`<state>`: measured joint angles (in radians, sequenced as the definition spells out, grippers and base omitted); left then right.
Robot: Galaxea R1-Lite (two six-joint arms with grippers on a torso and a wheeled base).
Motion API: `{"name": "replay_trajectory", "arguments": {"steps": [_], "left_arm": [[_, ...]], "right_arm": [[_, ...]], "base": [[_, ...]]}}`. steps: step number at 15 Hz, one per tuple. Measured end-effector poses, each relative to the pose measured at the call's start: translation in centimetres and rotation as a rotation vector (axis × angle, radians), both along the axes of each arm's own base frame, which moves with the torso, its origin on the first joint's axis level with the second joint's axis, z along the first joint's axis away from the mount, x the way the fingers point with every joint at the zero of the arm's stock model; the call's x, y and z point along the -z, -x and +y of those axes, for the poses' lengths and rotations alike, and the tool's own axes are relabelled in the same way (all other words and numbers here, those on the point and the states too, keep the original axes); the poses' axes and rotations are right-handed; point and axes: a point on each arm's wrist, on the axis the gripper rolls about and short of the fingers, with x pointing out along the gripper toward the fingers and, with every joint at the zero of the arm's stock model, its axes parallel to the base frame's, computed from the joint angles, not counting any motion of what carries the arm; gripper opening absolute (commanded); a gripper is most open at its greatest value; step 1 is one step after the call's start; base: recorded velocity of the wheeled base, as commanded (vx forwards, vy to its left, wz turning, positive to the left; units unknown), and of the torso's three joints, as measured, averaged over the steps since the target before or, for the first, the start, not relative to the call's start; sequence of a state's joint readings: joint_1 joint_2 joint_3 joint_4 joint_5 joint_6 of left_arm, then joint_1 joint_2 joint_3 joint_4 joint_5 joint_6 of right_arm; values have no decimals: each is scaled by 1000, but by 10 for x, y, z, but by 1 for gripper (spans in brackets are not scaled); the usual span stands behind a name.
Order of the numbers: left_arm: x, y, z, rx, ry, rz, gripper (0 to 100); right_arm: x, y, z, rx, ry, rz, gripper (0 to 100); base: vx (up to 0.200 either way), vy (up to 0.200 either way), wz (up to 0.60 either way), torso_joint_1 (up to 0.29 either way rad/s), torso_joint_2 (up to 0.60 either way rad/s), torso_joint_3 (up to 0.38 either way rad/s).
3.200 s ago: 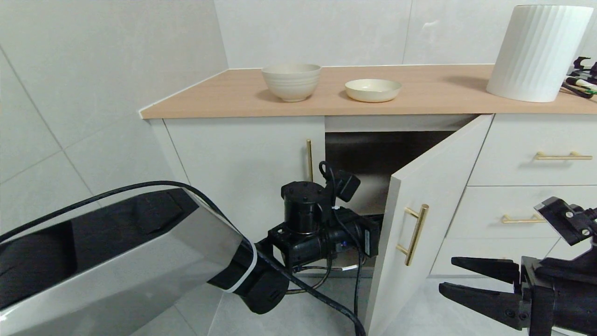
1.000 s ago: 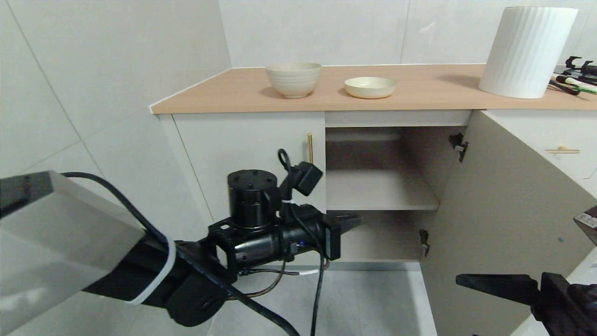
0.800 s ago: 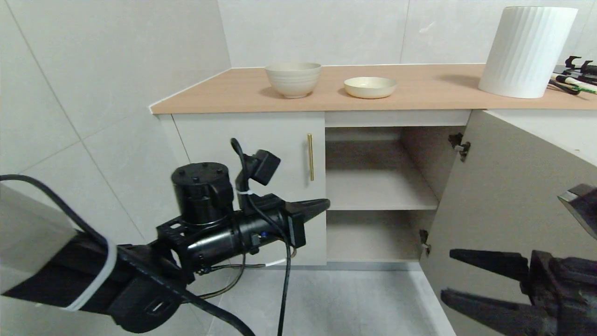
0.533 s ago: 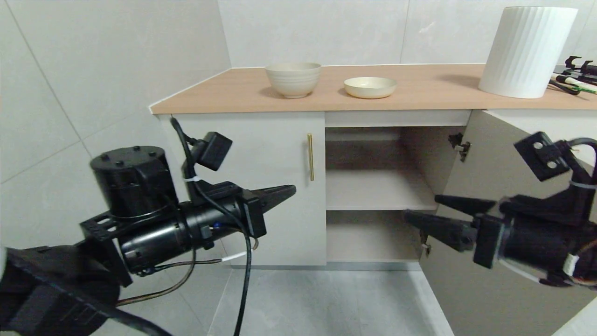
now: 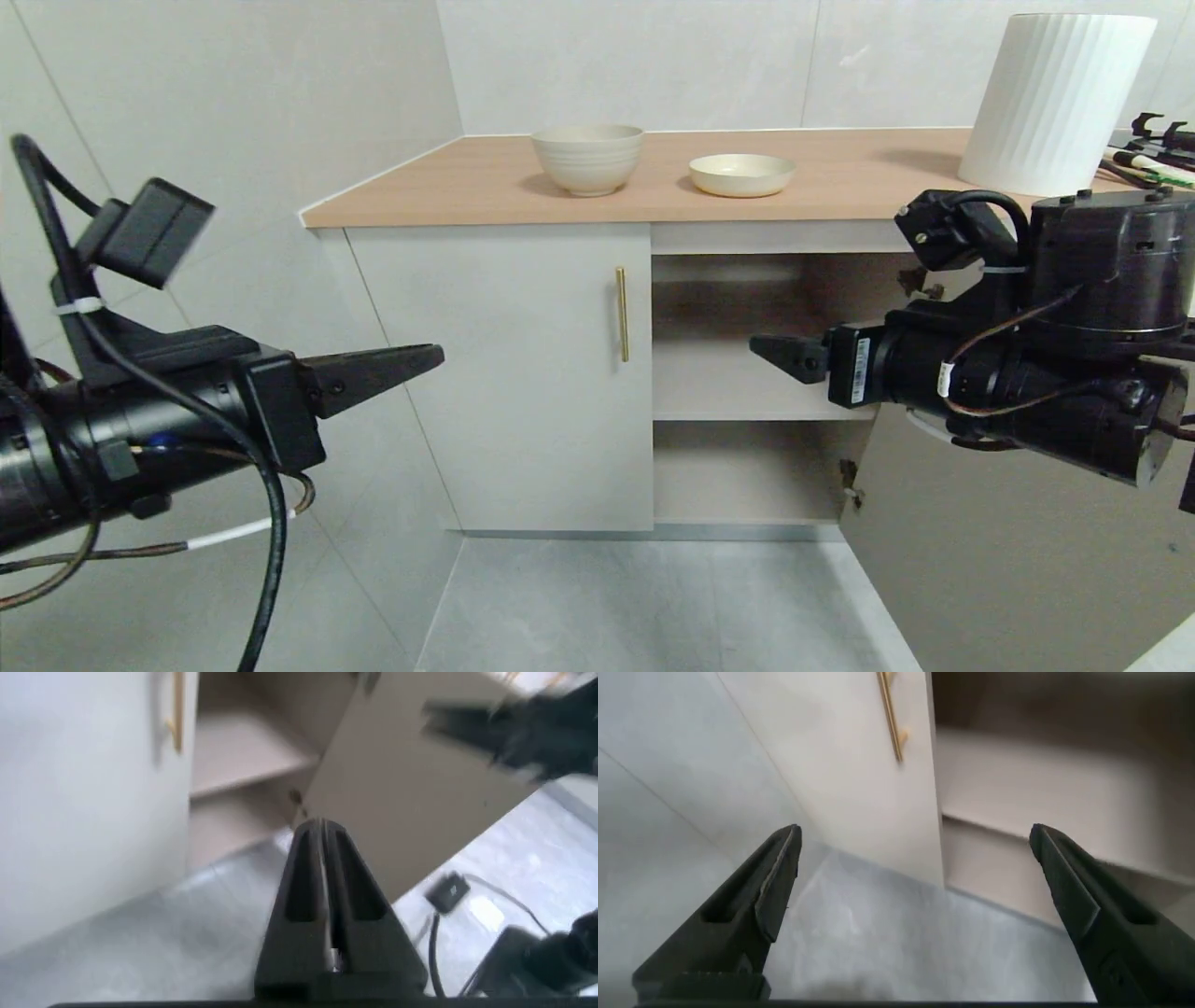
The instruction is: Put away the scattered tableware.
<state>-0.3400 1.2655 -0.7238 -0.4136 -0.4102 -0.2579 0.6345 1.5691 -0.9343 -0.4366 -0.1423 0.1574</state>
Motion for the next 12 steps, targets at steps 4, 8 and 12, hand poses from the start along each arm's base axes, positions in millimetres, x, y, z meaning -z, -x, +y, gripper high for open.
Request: {"name": "replay_trajectory", "arguments": {"steps": [4, 8, 12], "left_arm": [[-16, 3, 6, -23, 26, -59, 100], [-20, 6, 7, -26, 34, -81, 100], [-22, 8, 8, -27, 33, -90, 100]], "right_arm": [[-5, 8, -5, 3, 31, 46, 100], [-14, 17, -11, 5, 27, 56, 100], [-22, 20, -14, 10, 3, 74, 100]], "base": [[0, 0, 0, 0, 0, 0], [0, 0, 0, 0, 0, 0], [50, 0, 0, 2, 2, 2]]}}
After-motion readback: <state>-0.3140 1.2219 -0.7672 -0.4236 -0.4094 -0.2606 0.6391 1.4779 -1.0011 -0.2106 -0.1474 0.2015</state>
